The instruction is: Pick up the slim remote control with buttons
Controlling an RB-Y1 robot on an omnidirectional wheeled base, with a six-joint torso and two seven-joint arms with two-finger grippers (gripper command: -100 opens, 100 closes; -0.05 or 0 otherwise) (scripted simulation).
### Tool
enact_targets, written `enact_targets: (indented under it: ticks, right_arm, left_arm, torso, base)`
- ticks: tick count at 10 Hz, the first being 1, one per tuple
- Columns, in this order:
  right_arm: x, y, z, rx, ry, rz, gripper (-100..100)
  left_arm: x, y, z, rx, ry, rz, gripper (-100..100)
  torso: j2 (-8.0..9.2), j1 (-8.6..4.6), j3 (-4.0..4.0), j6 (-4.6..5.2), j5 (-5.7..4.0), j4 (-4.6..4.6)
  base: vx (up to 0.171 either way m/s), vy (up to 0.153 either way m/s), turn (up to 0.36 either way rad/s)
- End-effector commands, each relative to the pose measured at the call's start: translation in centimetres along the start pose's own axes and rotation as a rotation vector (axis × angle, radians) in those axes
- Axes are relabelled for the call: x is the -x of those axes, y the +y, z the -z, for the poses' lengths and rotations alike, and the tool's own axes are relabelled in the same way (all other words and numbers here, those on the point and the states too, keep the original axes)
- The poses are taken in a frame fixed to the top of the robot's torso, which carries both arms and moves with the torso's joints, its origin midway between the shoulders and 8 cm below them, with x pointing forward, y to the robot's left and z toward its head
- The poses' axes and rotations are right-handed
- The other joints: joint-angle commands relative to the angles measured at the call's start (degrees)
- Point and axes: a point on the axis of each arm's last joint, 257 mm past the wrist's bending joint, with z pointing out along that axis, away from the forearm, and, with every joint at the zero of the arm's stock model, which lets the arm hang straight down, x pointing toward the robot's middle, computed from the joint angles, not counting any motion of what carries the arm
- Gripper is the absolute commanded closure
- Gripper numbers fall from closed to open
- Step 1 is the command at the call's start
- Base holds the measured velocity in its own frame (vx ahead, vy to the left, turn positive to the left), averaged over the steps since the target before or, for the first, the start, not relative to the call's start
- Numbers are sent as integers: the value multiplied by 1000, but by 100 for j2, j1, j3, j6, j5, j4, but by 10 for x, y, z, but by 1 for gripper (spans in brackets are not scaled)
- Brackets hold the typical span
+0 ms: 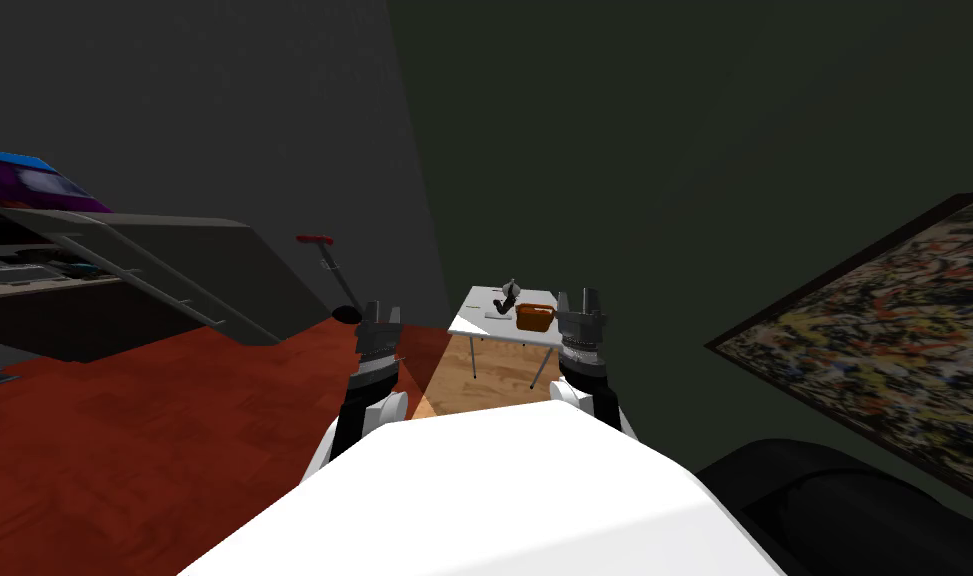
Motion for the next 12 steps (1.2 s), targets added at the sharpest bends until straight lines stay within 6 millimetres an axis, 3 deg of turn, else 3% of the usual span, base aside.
enact_targets:
  ticks: [1, 5, 7, 12]
  right_arm:
    - [-8, -4, 2, -9, 43, 6, -100]
    - [-31, -19, 12, -42, 168, 23, -100]
    - [-49, -34, 24, -74, 258, 35, -100]
    - [-72, -54, 46, -116, 406, 59, -100]
  left_arm:
    - [0, 0, 0, 0, 0, 0, 0]
    - [0, 0, 0, 0, 0, 0, 0]
    - [0, 0, 0, 0, 0, 0, 0]
    - [0, 0, 0, 0, 0, 0, 0]
  torso:
    - [0, 0, 0, 0, 0, 0]
    - [43, 22, 24, -1, 5, 9]
    - [40, 17, 23, -1, 4, 9]
    - [26, 16, 15, -1, 4, 6]
  base:
    - [-30, 22, 23]
    - [-96, 47, 31]
    - [-114, 58, 57]
    - [-70, 47, 42]
